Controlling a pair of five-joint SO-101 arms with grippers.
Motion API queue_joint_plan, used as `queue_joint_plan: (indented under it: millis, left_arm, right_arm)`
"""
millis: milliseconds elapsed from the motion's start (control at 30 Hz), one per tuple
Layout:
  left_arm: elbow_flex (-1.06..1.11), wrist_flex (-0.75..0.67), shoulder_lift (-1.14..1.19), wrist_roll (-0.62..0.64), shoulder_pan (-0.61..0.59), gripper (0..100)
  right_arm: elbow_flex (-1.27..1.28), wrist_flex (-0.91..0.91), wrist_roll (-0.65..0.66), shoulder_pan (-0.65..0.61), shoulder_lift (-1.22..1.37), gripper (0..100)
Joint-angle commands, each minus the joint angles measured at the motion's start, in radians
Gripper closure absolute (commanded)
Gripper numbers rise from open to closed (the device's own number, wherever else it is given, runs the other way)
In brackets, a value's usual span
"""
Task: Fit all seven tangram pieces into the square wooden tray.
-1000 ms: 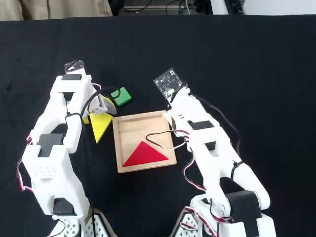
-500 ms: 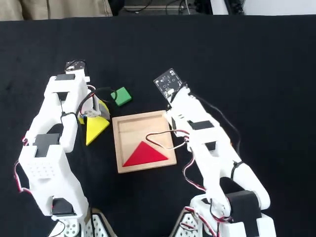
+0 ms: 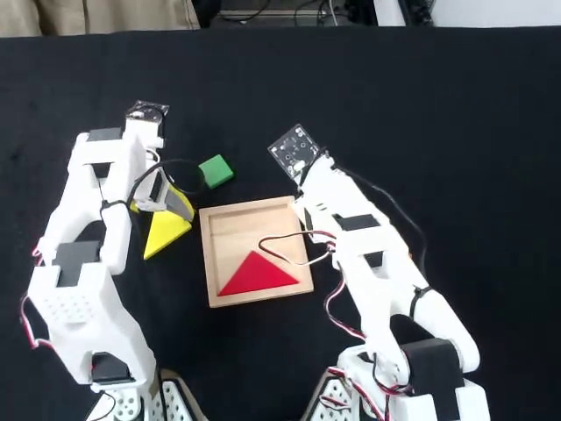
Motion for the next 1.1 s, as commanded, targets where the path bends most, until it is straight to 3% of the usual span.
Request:
queue_joint_plan:
  millis: [0,267,567,1067]
  left_arm:
    - [-0.031,0.02,-0.051,-0.069,-0.019,62]
    - [0.047,0.018,-0.061,-0.08,0.028,62]
    - [0.101,-0.112,-0.057,-0.018,0.033,62]
    - [0.107,-0.117,-0.055,0.026,0.051,66]
  right_arm:
    - [-0.03,-0.023,0.008,-0.031,-0.002,98.7]
    - [-0.03,-0.023,0.008,-0.031,-0.002,98.7]
    - [-0.03,-0.023,0.008,-0.031,-0.002,98.7]
    - [-0.03,-0.023,0.009,-0.031,-0.002,98.7]
